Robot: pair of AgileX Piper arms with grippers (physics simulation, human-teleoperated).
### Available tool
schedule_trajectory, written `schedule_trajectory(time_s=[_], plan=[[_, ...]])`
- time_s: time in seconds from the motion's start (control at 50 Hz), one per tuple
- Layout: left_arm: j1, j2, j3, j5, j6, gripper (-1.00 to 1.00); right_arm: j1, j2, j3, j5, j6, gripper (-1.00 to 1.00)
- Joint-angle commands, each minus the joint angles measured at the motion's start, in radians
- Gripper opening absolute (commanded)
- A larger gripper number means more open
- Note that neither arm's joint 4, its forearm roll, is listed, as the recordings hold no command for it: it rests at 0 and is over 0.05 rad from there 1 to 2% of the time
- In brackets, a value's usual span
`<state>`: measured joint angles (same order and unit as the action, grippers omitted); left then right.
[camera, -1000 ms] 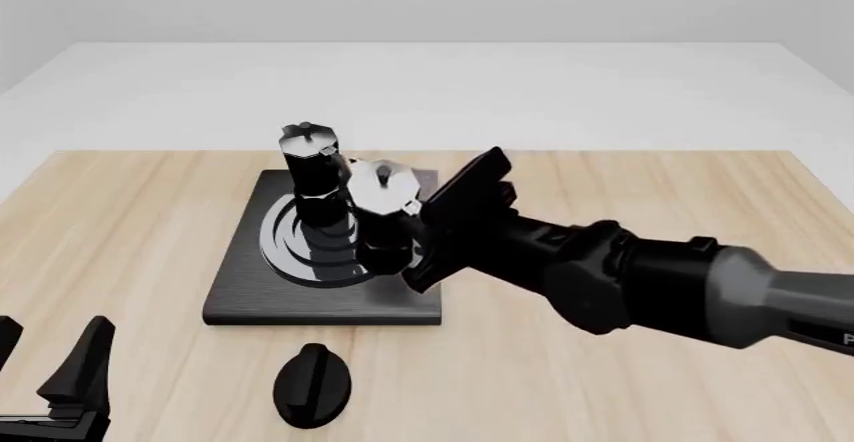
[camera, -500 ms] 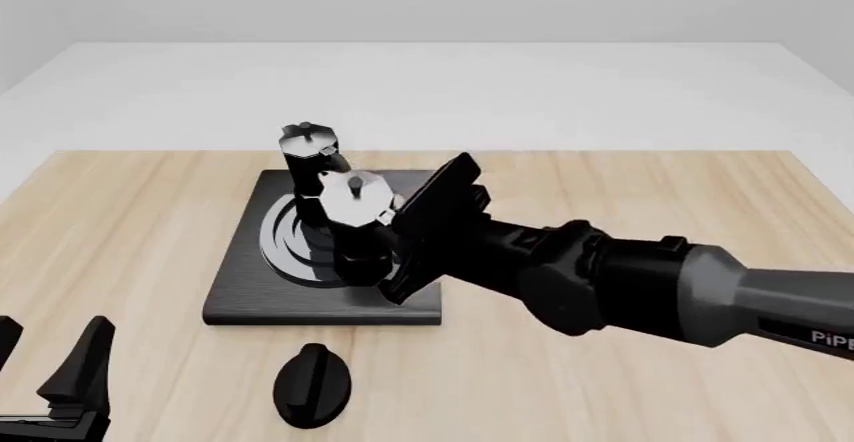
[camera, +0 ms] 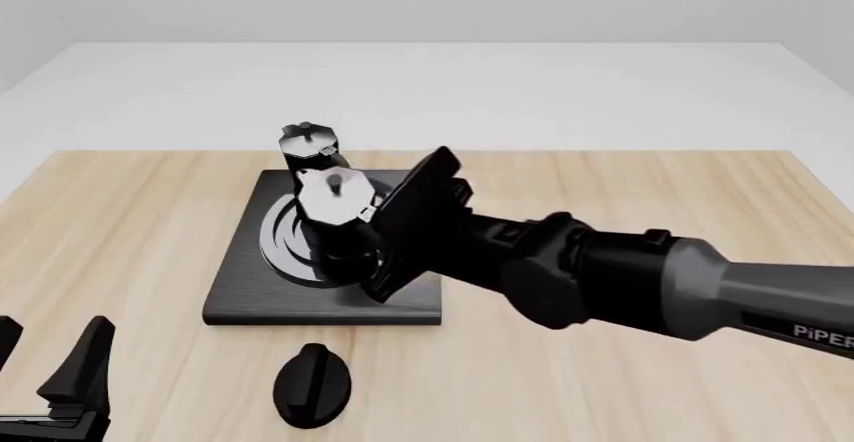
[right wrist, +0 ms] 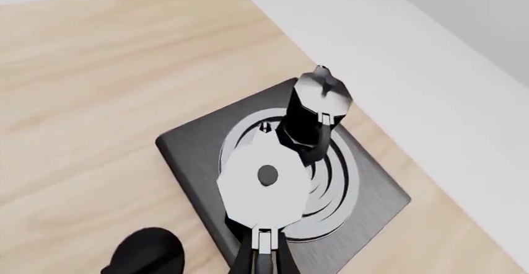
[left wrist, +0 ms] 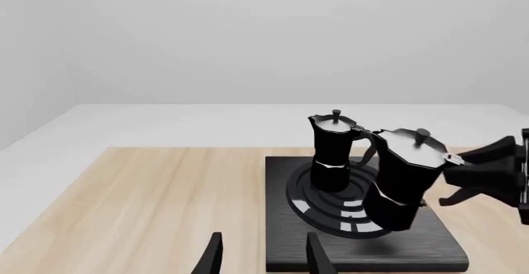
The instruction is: Put both moka pots on the stove.
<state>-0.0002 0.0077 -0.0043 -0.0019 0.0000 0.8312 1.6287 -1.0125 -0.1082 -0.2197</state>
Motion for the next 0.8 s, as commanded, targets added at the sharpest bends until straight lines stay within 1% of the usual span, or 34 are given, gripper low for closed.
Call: schedule_trajectory(time_s=[0.02,0.5,0.8], plan=[[0.000,0.000,0.000,0.000,0.000,1.00,0.018,-0.007,-0.052,-0.005,-0.004,-1.00],[0.000,0.000,0.000,0.000,0.000,1.00,0.052,0.039,-0.110,-0.009,0.008,-1.00],[0.000,0.000,0.000,0.000,0.000,1.00,0.060,0.059,-0.138,-0.004,0.009,-1.00]])
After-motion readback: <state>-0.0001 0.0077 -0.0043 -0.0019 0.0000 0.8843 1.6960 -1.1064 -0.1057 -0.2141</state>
